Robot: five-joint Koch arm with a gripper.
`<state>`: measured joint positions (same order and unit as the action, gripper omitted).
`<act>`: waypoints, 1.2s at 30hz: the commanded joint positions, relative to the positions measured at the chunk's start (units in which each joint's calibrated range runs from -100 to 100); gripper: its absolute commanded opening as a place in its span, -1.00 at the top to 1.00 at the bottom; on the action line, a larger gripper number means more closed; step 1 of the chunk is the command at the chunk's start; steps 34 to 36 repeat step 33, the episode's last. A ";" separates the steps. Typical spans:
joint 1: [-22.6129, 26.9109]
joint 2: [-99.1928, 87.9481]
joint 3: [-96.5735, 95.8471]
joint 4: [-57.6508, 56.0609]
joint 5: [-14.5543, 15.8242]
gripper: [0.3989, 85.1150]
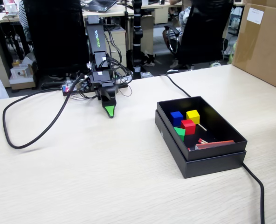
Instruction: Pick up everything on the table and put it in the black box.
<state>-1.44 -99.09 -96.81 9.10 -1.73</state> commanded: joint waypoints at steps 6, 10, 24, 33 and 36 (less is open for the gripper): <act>0.83 -0.91 -1.20 -6.89 -0.29 -0.19; 0.83 -0.91 -1.02 -6.89 -0.20 -0.15; 0.83 -0.91 -1.02 -6.89 -0.20 -0.15; 0.83 -0.91 -1.02 -6.89 -0.20 -0.15; 0.83 -0.91 -1.02 -6.89 -0.20 -0.15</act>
